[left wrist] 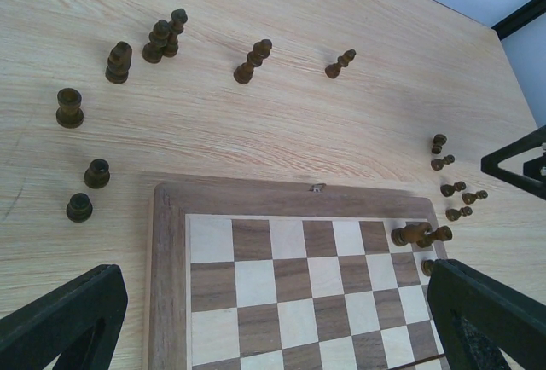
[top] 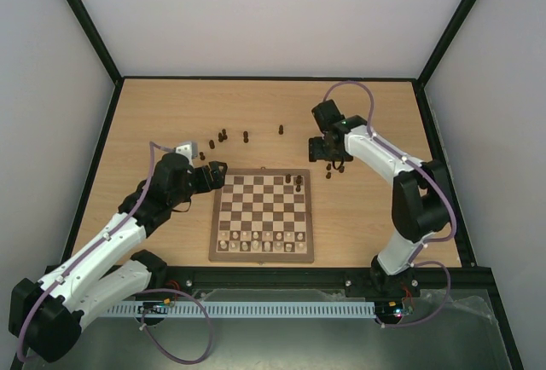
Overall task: Set up the chess pieces on the board
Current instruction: Pick up the chess piece at the center of the board, then place the chess piece on the chessboard.
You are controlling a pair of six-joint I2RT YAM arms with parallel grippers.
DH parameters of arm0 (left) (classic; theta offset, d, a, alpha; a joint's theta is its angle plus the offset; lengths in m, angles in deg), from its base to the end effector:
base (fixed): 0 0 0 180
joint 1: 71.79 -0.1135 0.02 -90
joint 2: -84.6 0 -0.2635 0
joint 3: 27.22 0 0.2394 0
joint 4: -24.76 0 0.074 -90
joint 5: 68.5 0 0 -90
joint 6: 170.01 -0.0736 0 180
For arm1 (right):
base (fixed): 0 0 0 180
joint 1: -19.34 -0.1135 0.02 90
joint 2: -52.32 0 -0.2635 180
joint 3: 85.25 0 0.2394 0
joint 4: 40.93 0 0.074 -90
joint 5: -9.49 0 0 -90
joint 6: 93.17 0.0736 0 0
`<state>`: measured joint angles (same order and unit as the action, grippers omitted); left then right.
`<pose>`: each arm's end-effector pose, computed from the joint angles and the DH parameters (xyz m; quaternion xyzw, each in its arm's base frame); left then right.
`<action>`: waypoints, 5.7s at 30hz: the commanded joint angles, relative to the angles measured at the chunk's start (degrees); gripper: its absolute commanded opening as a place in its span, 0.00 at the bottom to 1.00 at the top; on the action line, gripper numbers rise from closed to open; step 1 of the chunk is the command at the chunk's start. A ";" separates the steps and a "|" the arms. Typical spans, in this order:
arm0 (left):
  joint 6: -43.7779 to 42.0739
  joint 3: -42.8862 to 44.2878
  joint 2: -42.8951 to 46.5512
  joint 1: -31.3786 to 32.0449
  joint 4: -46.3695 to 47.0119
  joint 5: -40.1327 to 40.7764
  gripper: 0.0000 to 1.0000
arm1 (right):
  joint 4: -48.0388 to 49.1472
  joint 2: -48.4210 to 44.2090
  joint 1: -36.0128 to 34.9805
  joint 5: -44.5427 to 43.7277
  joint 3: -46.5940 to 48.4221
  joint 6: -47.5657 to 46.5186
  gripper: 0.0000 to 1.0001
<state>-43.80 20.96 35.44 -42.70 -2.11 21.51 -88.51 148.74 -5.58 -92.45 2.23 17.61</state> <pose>0.1901 -0.1058 0.2398 -0.0532 0.8548 -0.2784 0.4346 0.3388 0.1406 0.2164 -0.0045 0.9529 0.0195 0.3027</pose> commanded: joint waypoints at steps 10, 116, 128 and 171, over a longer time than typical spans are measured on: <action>-0.41 -1.00 -0.23 0.27 0.75 -0.19 0.99 | -1.97 8.65 1.01 -1.38 0.01 0.32 0.59; 0.54 -1.60 0.26 0.28 1.04 -0.10 0.99 | -9.97 -6.54 -20.94 4.81 -3.27 5.68 0.16; 0.57 -1.40 0.05 0.35 0.91 0.26 0.99 | -9.14 -0.17 -21.50 3.46 -1.22 5.18 0.16; 0.55 -2.13 -0.14 0.27 1.13 0.69 0.99 | -6.83 7.38 -21.67 1.73 2.00 4.19 0.25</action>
<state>-43.52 19.32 35.11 -42.70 -1.68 21.62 -93.60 154.77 -26.87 -89.63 3.37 22.11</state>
